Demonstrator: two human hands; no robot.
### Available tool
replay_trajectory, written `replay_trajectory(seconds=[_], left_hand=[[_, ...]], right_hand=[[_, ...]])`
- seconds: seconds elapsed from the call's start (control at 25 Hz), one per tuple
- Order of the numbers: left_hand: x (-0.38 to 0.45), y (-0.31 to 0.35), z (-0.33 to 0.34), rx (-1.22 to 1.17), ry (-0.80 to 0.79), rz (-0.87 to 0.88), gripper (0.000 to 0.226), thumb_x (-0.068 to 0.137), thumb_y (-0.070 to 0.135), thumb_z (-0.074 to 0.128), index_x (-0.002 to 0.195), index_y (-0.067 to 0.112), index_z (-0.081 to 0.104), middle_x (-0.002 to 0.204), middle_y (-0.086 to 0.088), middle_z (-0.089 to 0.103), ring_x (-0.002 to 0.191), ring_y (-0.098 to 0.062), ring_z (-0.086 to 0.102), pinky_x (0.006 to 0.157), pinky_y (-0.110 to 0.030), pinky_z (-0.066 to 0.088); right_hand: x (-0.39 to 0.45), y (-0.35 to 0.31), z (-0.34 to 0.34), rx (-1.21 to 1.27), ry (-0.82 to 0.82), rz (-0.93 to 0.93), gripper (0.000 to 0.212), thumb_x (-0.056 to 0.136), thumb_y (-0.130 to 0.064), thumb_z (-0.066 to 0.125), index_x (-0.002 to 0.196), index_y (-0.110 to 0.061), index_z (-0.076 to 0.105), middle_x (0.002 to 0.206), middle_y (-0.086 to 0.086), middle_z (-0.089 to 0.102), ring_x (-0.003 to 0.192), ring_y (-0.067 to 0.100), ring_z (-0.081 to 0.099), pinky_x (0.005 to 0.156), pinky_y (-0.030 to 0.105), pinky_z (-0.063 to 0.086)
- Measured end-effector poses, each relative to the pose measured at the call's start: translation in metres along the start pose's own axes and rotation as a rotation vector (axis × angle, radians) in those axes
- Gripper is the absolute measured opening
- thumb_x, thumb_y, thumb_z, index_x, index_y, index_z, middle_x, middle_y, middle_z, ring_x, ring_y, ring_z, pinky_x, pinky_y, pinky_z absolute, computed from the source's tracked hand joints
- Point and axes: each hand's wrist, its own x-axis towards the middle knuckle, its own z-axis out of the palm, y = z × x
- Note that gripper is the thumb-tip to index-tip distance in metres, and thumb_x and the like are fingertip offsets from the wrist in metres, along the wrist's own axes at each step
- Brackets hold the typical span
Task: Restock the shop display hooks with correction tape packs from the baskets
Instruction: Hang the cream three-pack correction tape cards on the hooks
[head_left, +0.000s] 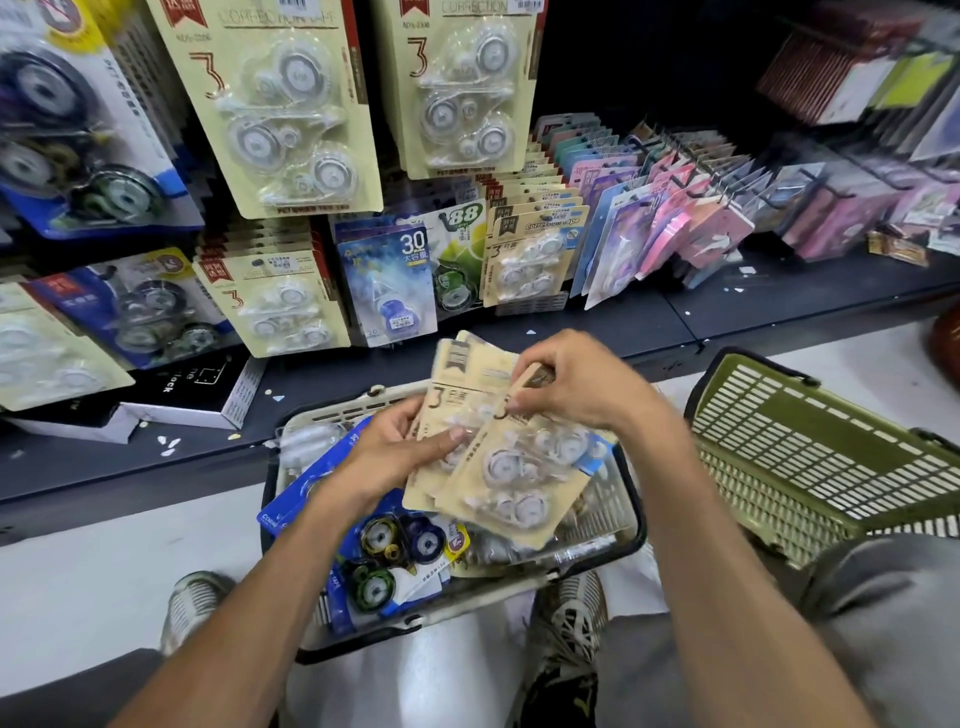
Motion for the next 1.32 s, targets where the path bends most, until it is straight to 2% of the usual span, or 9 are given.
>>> replay_trajectory(seconds=[0.12,0.2,0.4,0.48,0.56,0.72,0.92,1.16,1.32], left_hand=[[-0.005,-0.001,0.002,0.111,-0.166,-0.077,0.058,0.067,0.014,0.086,0.121,0.022,0.067,0.109,-0.005,0.078,0.096,-0.021,0.075,0.080,-0.032,0.061],[-0.006,-0.003,0.001,0.184,-0.151,-0.088,0.060,0.068,0.008,0.089,0.122,0.021,0.066,0.105,-0.003,0.078,0.092,-0.020,0.076,0.075,-0.031,0.061],[0.002,-0.004,-0.014,0.143,0.263,-0.024,0.047,0.073,0.003,0.088,0.109,0.023,0.065,0.099,0.003,0.078,0.088,-0.015,0.076,0.074,-0.032,0.061],[0.003,-0.003,-0.023,0.074,0.340,-0.005,0.042,0.076,0.002,0.086,0.104,0.025,0.064,0.096,0.006,0.077,0.086,-0.012,0.075,0.069,-0.027,0.061],[0.003,-0.004,-0.025,0.049,0.369,-0.001,0.041,0.076,0.002,0.085,0.104,0.025,0.064,0.097,0.006,0.077,0.086,-0.013,0.075,0.068,-0.028,0.061],[0.007,-0.007,-0.027,0.048,0.418,-0.011,0.046,0.076,0.006,0.086,0.114,0.021,0.065,0.104,0.003,0.077,0.090,-0.016,0.076,0.077,-0.036,0.061],[0.006,-0.009,-0.030,0.031,0.451,0.001,0.043,0.077,0.007,0.086,0.112,0.022,0.065,0.100,0.007,0.077,0.087,-0.012,0.075,0.069,-0.028,0.060],[0.005,0.005,-0.031,-0.159,0.454,0.040,0.040,0.079,0.004,0.082,0.112,0.020,0.067,0.101,0.001,0.079,0.086,-0.016,0.077,0.070,-0.033,0.062],[0.005,0.048,-0.022,-0.250,0.386,0.164,0.045,0.074,0.009,0.084,0.114,0.020,0.066,0.099,0.004,0.080,0.089,-0.017,0.077,0.071,-0.032,0.062]], right_hand=[[0.006,0.003,0.039,0.169,0.081,-0.035,0.021,0.074,-0.017,0.087,0.078,-0.018,0.067,0.071,0.000,0.071,0.064,0.017,0.066,0.061,0.040,0.057],[0.008,0.008,0.051,0.232,0.143,-0.045,0.019,0.078,-0.017,0.084,0.084,-0.017,0.066,0.076,-0.001,0.069,0.068,0.013,0.062,0.065,0.036,0.055],[0.013,0.073,0.034,0.454,0.742,0.342,0.017,0.092,-0.007,0.066,0.108,-0.012,0.063,0.100,0.000,0.066,0.094,0.015,0.063,0.089,0.029,0.051],[0.011,0.103,0.040,0.452,0.675,0.539,0.014,0.092,-0.003,0.061,0.098,-0.015,0.063,0.107,0.003,0.069,0.097,0.020,0.064,0.092,0.033,0.051],[0.008,0.121,0.068,0.445,0.410,0.608,0.016,0.092,-0.003,0.062,0.098,-0.018,0.062,0.117,0.005,0.066,0.101,0.021,0.063,0.095,0.035,0.053],[0.002,0.119,0.128,0.154,0.126,0.507,0.019,0.088,-0.009,0.066,0.105,-0.015,0.071,0.111,0.003,0.071,0.100,0.019,0.066,0.092,0.033,0.054],[0.000,0.088,0.172,0.212,-0.321,0.404,0.014,0.086,-0.017,0.071,0.100,-0.018,0.069,0.094,0.003,0.069,0.081,0.014,0.065,0.075,0.028,0.055],[0.016,0.052,0.142,0.982,-0.029,0.386,0.022,0.098,-0.018,0.051,0.115,-0.013,0.065,0.097,0.014,0.072,0.080,0.022,0.068,0.070,0.037,0.055],[0.017,0.015,0.103,0.927,0.172,0.222,0.044,0.089,-0.052,0.067,0.121,-0.022,0.064,0.107,-0.002,0.074,0.094,0.017,0.071,0.074,0.034,0.057]])
